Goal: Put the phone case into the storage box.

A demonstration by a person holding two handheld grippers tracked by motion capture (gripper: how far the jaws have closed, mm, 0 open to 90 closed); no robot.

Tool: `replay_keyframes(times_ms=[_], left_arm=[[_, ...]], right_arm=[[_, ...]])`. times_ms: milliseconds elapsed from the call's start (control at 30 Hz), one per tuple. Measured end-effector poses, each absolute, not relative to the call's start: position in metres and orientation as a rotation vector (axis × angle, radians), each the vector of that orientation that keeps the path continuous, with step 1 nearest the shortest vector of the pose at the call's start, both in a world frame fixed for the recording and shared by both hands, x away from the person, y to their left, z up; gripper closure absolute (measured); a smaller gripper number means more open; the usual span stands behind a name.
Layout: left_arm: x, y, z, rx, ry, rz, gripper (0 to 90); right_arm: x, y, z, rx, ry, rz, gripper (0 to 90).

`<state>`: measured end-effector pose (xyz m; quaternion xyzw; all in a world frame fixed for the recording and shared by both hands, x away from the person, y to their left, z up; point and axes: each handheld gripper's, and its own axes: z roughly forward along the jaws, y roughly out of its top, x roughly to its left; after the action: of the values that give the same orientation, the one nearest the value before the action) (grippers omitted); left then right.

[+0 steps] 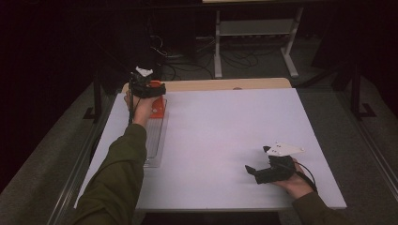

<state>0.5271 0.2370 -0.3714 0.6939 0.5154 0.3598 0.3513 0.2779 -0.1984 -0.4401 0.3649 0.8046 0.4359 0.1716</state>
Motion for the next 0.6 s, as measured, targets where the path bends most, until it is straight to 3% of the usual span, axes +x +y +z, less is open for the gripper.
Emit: replay_keyframes(times_ms=[233,600], left_arm=[[0.527,0.239,-0.371,1.769,1.343,0.942,1.2],[0.52,0.245,-0.362,1.767,1.313,0.884,0.0]], right_arm=[[0.278,-0.199,-0.44,1.031,2.283,1.238,0.5],[0.278,-0.198,-0.44,1.03,2.283,1.235,0.5]])
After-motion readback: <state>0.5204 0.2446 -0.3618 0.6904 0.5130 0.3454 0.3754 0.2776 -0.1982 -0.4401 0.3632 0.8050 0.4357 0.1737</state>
